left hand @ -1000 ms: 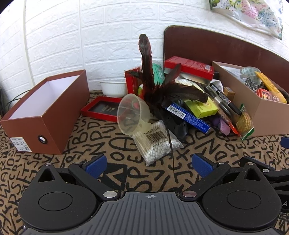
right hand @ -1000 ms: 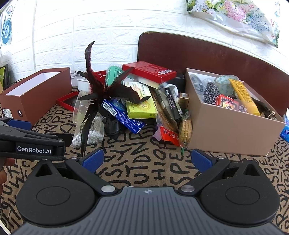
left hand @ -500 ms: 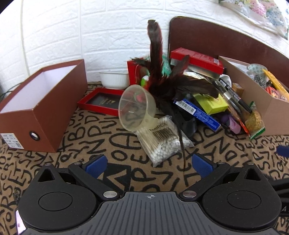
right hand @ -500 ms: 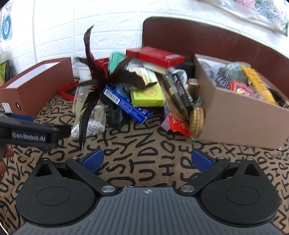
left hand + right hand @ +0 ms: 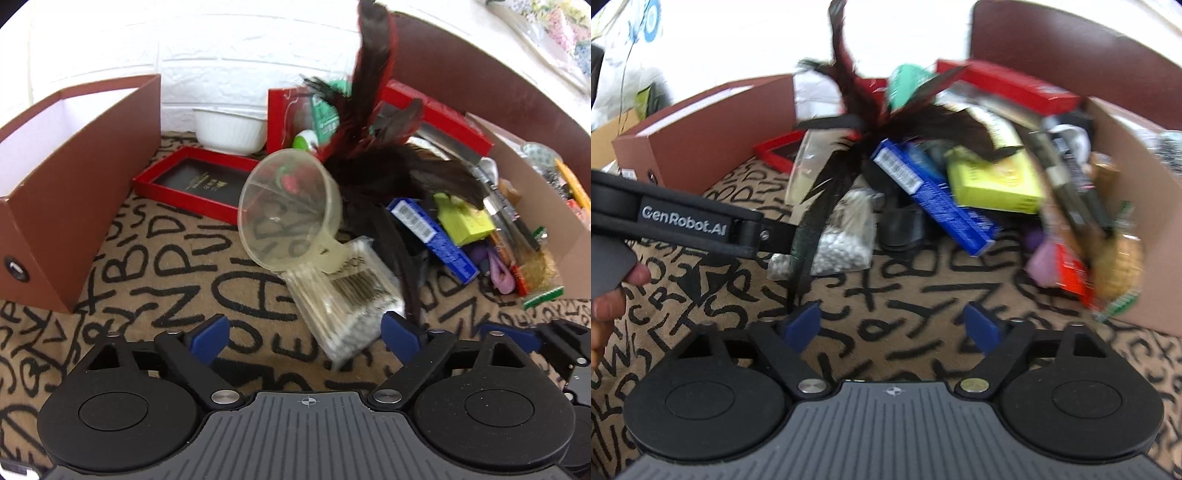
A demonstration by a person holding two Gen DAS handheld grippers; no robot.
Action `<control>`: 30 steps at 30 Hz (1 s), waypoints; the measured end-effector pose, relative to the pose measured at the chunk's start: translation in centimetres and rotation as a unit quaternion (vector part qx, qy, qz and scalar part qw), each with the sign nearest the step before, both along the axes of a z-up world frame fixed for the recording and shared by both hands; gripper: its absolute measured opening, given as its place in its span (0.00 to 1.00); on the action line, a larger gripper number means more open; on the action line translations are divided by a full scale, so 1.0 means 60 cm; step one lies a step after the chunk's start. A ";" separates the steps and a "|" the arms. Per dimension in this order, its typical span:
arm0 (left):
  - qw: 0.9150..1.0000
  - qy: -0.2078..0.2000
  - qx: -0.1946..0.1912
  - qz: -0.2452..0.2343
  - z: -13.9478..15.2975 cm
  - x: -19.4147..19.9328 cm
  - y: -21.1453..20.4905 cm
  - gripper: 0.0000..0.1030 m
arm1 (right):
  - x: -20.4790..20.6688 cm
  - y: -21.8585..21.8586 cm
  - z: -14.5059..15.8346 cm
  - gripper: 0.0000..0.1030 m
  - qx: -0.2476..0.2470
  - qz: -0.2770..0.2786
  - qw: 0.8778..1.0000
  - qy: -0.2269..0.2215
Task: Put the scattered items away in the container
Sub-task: 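Reach the left gripper to the bag of cotton swabs and grasp it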
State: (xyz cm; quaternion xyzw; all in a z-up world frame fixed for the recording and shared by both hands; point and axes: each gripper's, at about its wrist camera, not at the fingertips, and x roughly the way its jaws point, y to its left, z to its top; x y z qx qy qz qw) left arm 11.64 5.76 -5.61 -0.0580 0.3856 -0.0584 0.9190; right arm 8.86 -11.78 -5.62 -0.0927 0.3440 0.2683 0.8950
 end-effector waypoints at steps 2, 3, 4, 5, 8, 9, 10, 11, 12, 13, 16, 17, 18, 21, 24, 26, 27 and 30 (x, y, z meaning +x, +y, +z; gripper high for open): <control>1.000 0.004 -0.001 0.005 -0.005 0.011 0.007 0.91 | 0.009 0.009 -0.006 0.69 0.000 0.010 1.000 0.005; 1.000 0.007 -0.006 0.006 -0.007 0.017 0.010 0.91 | 0.012 0.012 -0.008 0.69 0.001 0.014 1.000 0.004; 1.000 0.010 -0.015 0.003 -0.009 0.021 0.012 0.90 | 0.015 0.015 -0.008 0.69 0.003 0.017 1.000 0.001; 1.000 0.012 -0.025 -0.003 -0.009 0.025 0.013 0.89 | 0.018 0.017 -0.008 0.68 0.006 0.021 1.000 -0.001; 0.999 0.008 -0.034 -0.031 -0.009 0.033 0.002 0.89 | 0.026 0.024 -0.002 0.64 0.021 0.036 0.999 -0.006; 0.999 0.009 -0.031 -0.038 -0.010 0.038 -0.004 0.88 | 0.028 0.027 -0.001 0.63 0.022 0.042 0.999 -0.008; 0.998 0.011 -0.030 -0.045 -0.012 0.043 -0.010 0.87 | 0.030 0.032 0.000 0.62 0.020 0.047 0.999 -0.012; 0.998 0.013 -0.032 -0.050 -0.015 0.048 -0.014 0.86 | 0.031 0.037 0.000 0.61 0.015 0.053 0.998 -0.016; 0.998 0.016 -0.037 -0.055 -0.018 0.053 -0.016 0.82 | 0.032 0.041 -0.001 0.54 0.012 0.059 0.998 -0.020; 0.997 0.018 -0.044 -0.059 -0.021 0.057 -0.017 0.80 | 0.034 0.043 -0.003 0.48 0.013 0.067 0.997 -0.019; 0.996 0.018 -0.052 -0.066 -0.021 0.057 -0.018 0.68 | 0.028 0.039 -0.003 0.28 0.015 0.072 0.997 -0.008; 0.996 0.018 -0.050 -0.069 -0.020 0.053 -0.020 0.63 | 0.025 0.035 -0.001 0.24 0.016 0.072 0.997 -0.007; 0.996 0.019 -0.051 -0.073 -0.019 0.048 -0.021 0.62 | 0.020 0.030 0.002 0.22 0.018 0.073 0.997 -0.004; 0.995 0.025 -0.060 -0.082 -0.014 0.024 -0.023 0.61 | 0.000 0.017 0.009 0.21 0.025 0.080 0.996 0.004; 0.993 0.030 -0.065 -0.094 -0.012 -0.007 -0.032 0.65 | -0.032 0.004 0.018 0.21 0.017 0.086 0.996 0.005; 0.991 0.037 -0.071 -0.103 -0.014 -0.031 -0.040 0.65 | -0.059 -0.007 0.020 0.21 0.012 0.087 0.996 0.009; 0.991 0.042 -0.074 -0.108 -0.017 -0.043 -0.045 0.65 | -0.072 -0.013 0.019 0.21 0.009 0.086 0.996 0.013; 0.986 0.053 -0.087 -0.129 -0.023 -0.079 -0.060 0.64 | -0.104 -0.034 0.017 0.21 0.000 0.080 0.997 0.024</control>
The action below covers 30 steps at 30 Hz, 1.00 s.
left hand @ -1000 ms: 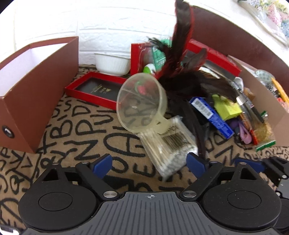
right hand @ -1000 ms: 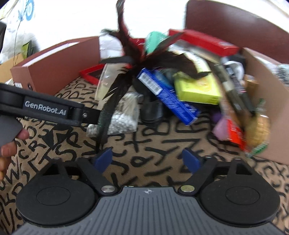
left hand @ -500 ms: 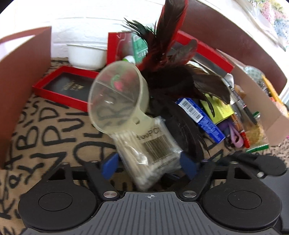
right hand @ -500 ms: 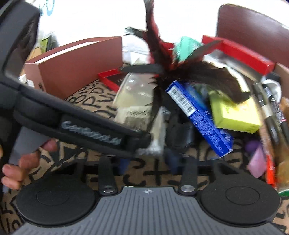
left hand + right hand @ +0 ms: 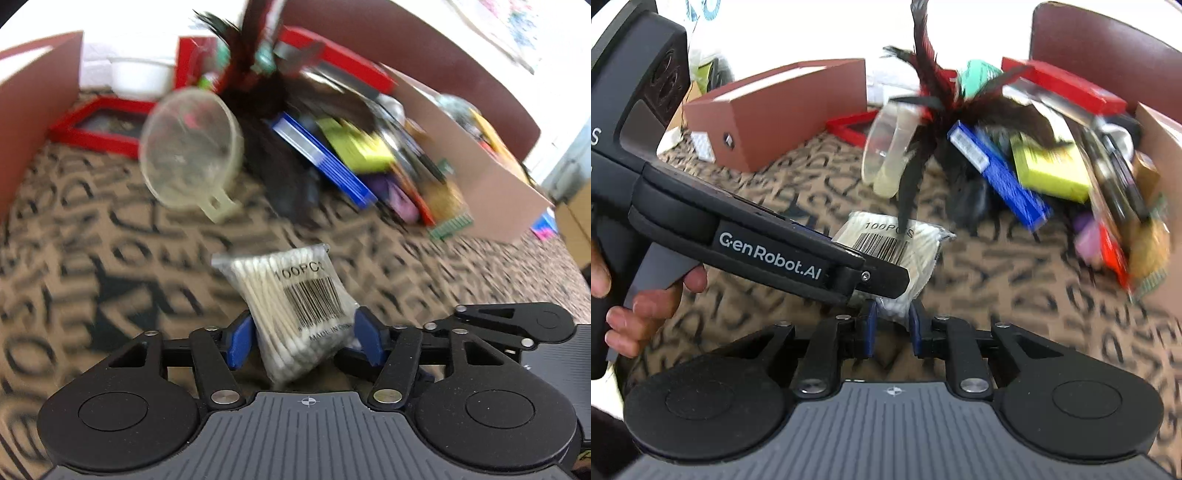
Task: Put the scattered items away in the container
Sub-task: 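Reach the left gripper to the bag of cotton swabs and grasp it, then carry the cotton swab bag with the left gripper into the cardboard box and release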
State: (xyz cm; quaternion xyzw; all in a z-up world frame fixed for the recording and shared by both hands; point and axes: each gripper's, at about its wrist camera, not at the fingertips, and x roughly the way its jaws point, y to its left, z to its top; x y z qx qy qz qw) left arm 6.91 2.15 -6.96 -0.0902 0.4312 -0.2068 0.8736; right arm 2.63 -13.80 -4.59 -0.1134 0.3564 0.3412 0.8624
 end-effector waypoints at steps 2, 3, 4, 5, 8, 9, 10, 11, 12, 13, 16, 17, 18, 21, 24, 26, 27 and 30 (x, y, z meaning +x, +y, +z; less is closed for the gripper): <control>1.000 -0.002 0.003 -0.021 0.003 -0.022 -0.017 0.63 | -0.022 -0.015 0.000 0.21 -0.004 -0.007 1.000 0.005; 0.999 -0.003 0.005 -0.033 0.004 -0.032 -0.026 0.63 | -0.033 -0.022 0.000 0.21 -0.006 -0.012 1.000 0.006; 0.999 -0.005 0.008 -0.045 0.006 -0.042 -0.035 0.62 | -0.045 -0.030 0.001 0.21 -0.009 -0.017 1.000 0.006; 0.998 -0.007 0.009 -0.056 0.006 -0.051 -0.045 0.61 | -0.060 -0.036 0.005 0.21 -0.011 -0.022 1.000 0.007; 0.997 -0.007 0.008 -0.077 0.005 -0.067 -0.064 0.62 | -0.081 -0.055 0.008 0.22 -0.012 -0.038 0.999 0.006; 0.997 -0.007 0.009 -0.078 0.006 -0.070 -0.067 0.66 | -0.082 -0.059 0.008 0.24 -0.012 -0.043 0.999 0.002; 0.997 -0.008 0.012 -0.076 0.008 -0.072 -0.068 0.66 | -0.084 -0.062 0.009 0.28 -0.012 -0.049 0.999 -0.003; 0.997 -0.009 0.015 -0.074 0.010 -0.074 -0.066 0.68 | -0.088 -0.065 0.010 0.35 -0.011 -0.052 0.999 -0.007; 0.997 -0.009 0.018 -0.072 0.012 -0.075 -0.065 0.69 | -0.087 -0.066 0.011 0.42 -0.009 -0.055 0.998 -0.011; 0.997 -0.009 0.021 -0.068 0.014 -0.074 -0.064 0.70 | -0.084 -0.065 0.013 0.45 -0.006 -0.057 0.998 -0.015; 0.998 -0.011 0.027 -0.054 0.020 -0.074 -0.057 0.73 | -0.078 -0.059 0.014 0.48 0.005 -0.052 0.998 -0.019; 0.998 -0.010 0.026 -0.053 0.022 -0.073 -0.055 0.73 | -0.077 -0.058 0.013 0.48 0.008 -0.049 0.999 -0.018; 0.998 -0.008 0.025 -0.054 0.023 -0.073 -0.054 0.72 | -0.077 -0.057 0.012 0.48 0.011 -0.047 0.999 -0.017; 0.998 -0.006 0.025 -0.062 0.023 -0.071 -0.055 0.72 | -0.077 -0.052 0.009 0.51 0.015 -0.041 0.999 -0.014; 0.998 0.001 0.030 -0.060 0.014 -0.062 -0.058 0.77 | -0.074 -0.049 0.008 0.53 0.017 -0.044 0.999 -0.013; 0.998 0.012 0.018 -0.059 0.009 -0.056 -0.057 0.73 | -0.070 -0.048 0.006 0.53 0.019 -0.048 0.999 -0.012; 0.998 0.014 0.014 -0.061 0.008 -0.055 -0.057 0.71 | -0.067 -0.049 0.006 0.51 0.021 -0.049 0.999 -0.010; 0.998 0.013 0.017 -0.057 0.006 -0.053 -0.059 0.75 | -0.067 -0.051 0.007 0.41 0.032 -0.044 0.998 -0.005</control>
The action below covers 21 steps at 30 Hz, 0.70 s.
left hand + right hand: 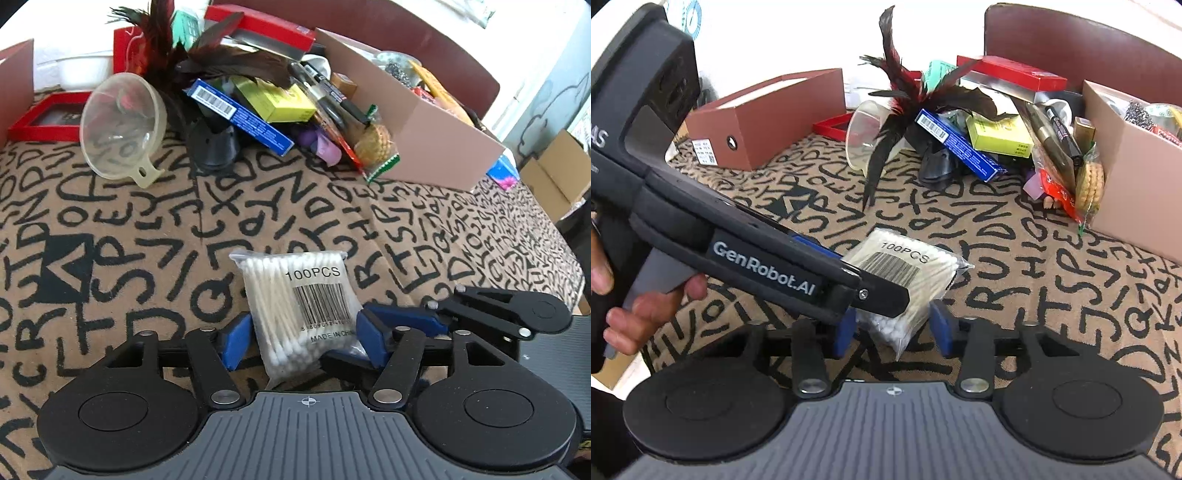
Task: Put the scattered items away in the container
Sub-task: 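Carry the cotton swab bag with the left gripper into the cardboard box and release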
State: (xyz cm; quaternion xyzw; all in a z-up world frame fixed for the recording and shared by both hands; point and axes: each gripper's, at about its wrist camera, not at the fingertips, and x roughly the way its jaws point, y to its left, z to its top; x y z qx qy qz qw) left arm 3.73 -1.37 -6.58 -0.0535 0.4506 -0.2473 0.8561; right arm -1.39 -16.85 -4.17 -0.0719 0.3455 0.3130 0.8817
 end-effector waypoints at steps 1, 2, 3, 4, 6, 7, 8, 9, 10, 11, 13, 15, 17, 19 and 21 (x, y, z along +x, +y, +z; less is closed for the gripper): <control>1.000 0.001 0.001 0.001 -0.002 0.002 -0.001 0.75 | 0.001 0.000 -0.002 0.41 -0.001 0.000 1.000 0.001; 1.000 0.002 0.001 0.001 -0.003 0.004 -0.003 0.75 | 0.002 0.000 -0.004 0.41 -0.003 -0.002 1.000 0.002; 1.000 0.001 0.002 -0.002 -0.004 0.006 -0.005 0.72 | 0.005 0.000 -0.008 0.41 -0.003 -0.005 1.000 0.005; 1.000 -0.001 0.002 -0.007 -0.004 0.007 -0.009 0.68 | 0.009 -0.001 -0.012 0.42 -0.002 -0.007 1.000 0.012; 1.000 -0.004 0.005 -0.015 -0.002 0.007 -0.019 0.55 | 0.012 -0.002 -0.014 0.37 0.004 -0.011 1.000 0.019; 1.000 -0.007 0.009 -0.016 0.000 0.007 -0.023 0.54 | 0.012 -0.003 -0.011 0.36 0.003 -0.011 1.000 0.018; 1.000 -0.011 0.011 -0.018 0.005 0.006 -0.027 0.52 | 0.012 -0.005 -0.007 0.35 0.003 -0.012 1.000 0.015; 1.000 -0.017 0.010 -0.021 0.012 0.006 -0.031 0.51 | 0.012 -0.009 -0.003 0.34 0.004 -0.013 1.000 0.012; 0.999 -0.023 0.010 -0.025 0.020 0.005 -0.035 0.51 | 0.011 -0.014 0.003 0.34 0.007 -0.016 1.000 0.007; 0.999 -0.031 0.008 -0.029 0.029 0.006 -0.040 0.51 | 0.011 -0.020 0.010 0.34 0.010 -0.019 1.000 0.001; 0.998 -0.050 0.002 -0.037 0.051 0.009 -0.052 0.51 | 0.012 -0.033 0.031 0.34 0.014 -0.027 0.999 -0.016; 0.997 -0.070 -0.005 -0.044 0.073 0.016 -0.067 0.51 | 0.016 -0.047 0.053 0.34 0.014 -0.036 0.999 -0.037; 0.995 -0.087 -0.014 -0.049 0.097 0.027 -0.084 0.51 | 0.024 -0.060 0.076 0.34 0.013 -0.045 0.997 -0.057; 0.993 -0.103 -0.023 -0.054 0.122 0.041 -0.103 0.51 | 0.036 -0.075 0.096 0.34 0.016 -0.055 0.996 -0.075; 0.990 -0.120 -0.031 -0.061 0.147 0.057 -0.126 0.51 | 0.051 -0.095 0.118 0.34 0.017 -0.065 0.993 -0.095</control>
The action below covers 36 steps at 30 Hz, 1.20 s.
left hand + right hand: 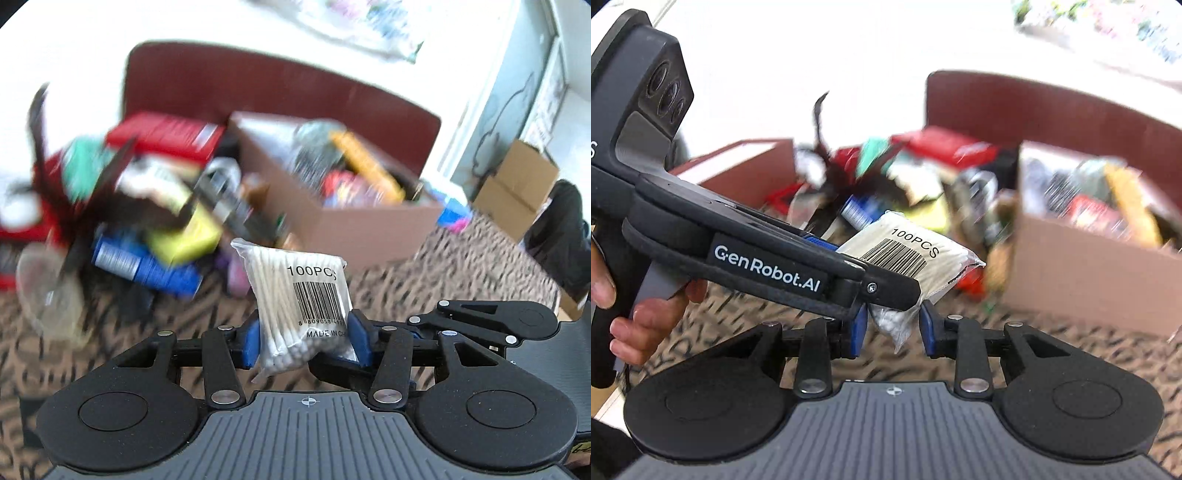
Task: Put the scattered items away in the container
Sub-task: 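Carry the cotton swab bag with the left gripper into the cardboard box and release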
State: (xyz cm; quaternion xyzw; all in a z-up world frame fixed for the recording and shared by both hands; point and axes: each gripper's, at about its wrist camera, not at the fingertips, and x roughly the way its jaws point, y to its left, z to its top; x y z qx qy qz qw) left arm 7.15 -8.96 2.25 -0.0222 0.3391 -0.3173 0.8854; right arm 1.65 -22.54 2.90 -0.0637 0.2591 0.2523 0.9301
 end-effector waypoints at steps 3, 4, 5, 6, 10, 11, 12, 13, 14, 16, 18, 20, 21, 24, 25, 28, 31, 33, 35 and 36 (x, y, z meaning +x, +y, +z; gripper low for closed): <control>1.000 -0.022 -0.015 -0.012 0.034 0.020 -0.041 0.52 | 0.023 -0.028 0.032 0.34 -0.014 -0.018 0.999 -0.033; 0.999 -0.026 -0.021 -0.017 0.044 0.026 -0.057 0.53 | 0.032 -0.039 0.042 0.34 -0.017 -0.025 0.999 -0.043; 0.999 -0.029 -0.027 -0.022 0.054 0.034 -0.074 0.54 | 0.042 -0.050 0.051 0.34 -0.020 -0.031 0.998 -0.049; 0.999 -0.033 -0.033 -0.026 0.062 0.042 -0.092 0.54 | 0.053 -0.061 0.060 0.34 -0.022 -0.038 0.998 -0.055; 0.997 -0.039 -0.057 -0.040 0.089 0.078 -0.165 0.55 | 0.099 -0.109 0.082 0.34 -0.028 -0.064 0.995 -0.075; 0.996 -0.041 -0.062 -0.043 0.094 0.087 -0.181 0.55 | 0.113 -0.121 0.088 0.34 -0.031 -0.070 0.994 -0.081; 0.996 -0.041 -0.068 -0.046 0.098 0.101 -0.196 0.55 | 0.127 -0.134 0.092 0.34 -0.035 -0.075 0.993 -0.087; 0.995 -0.039 -0.074 -0.047 0.100 0.118 -0.211 0.54 | 0.142 -0.147 0.095 0.34 -0.037 -0.080 0.992 -0.091; 0.995 -0.035 -0.081 -0.049 0.100 0.134 -0.224 0.56 | 0.159 -0.158 0.097 0.34 -0.038 -0.084 0.991 -0.093; 0.994 -0.027 -0.092 -0.053 0.101 0.171 -0.256 0.55 | 0.192 -0.182 0.099 0.34 -0.039 -0.092 0.990 -0.095; 0.993 -0.014 -0.101 -0.054 0.100 0.210 -0.286 0.56 | 0.220 -0.209 0.099 0.34 -0.039 -0.099 0.990 -0.094; 0.993 -0.004 -0.103 -0.055 0.095 0.244 -0.319 0.57 | 0.252 -0.232 0.095 0.34 -0.045 -0.105 0.989 -0.094; 0.993 -0.001 -0.101 -0.055 0.091 0.260 -0.337 0.57 | 0.268 -0.241 0.092 0.34 -0.049 -0.107 0.989 -0.092; 0.994 0.004 -0.094 -0.054 0.075 0.303 -0.383 0.57 | 0.311 -0.272 0.084 0.34 -0.060 -0.112 0.988 -0.085; 0.994 0.005 -0.092 -0.053 0.070 0.316 -0.397 0.57 | 0.328 -0.282 0.080 0.34 -0.062 -0.113 0.988 -0.082; 0.996 0.006 -0.083 -0.046 0.055 0.350 -0.424 0.58 | 0.366 -0.304 0.069 0.34 -0.061 -0.109 0.990 -0.072; 0.998 0.004 -0.058 -0.027 0.037 0.383 -0.444 0.67 | 0.412 -0.312 0.049 0.34 -0.065 -0.104 0.990 -0.063; 0.999 -0.002 -0.047 -0.011 0.028 0.398 -0.447 0.81 | 0.440 -0.312 0.031 0.34 -0.082 -0.108 0.989 -0.052; 0.999 -0.024 -0.042 -0.004 0.026 0.399 -0.443 0.92 | 0.458 -0.310 0.016 0.34 -0.100 -0.111 0.988 -0.042; 0.999 -0.030 -0.033 0.006 0.025 0.399 -0.441 0.97 | 0.462 -0.309 0.010 0.34 -0.106 -0.111 0.987 -0.041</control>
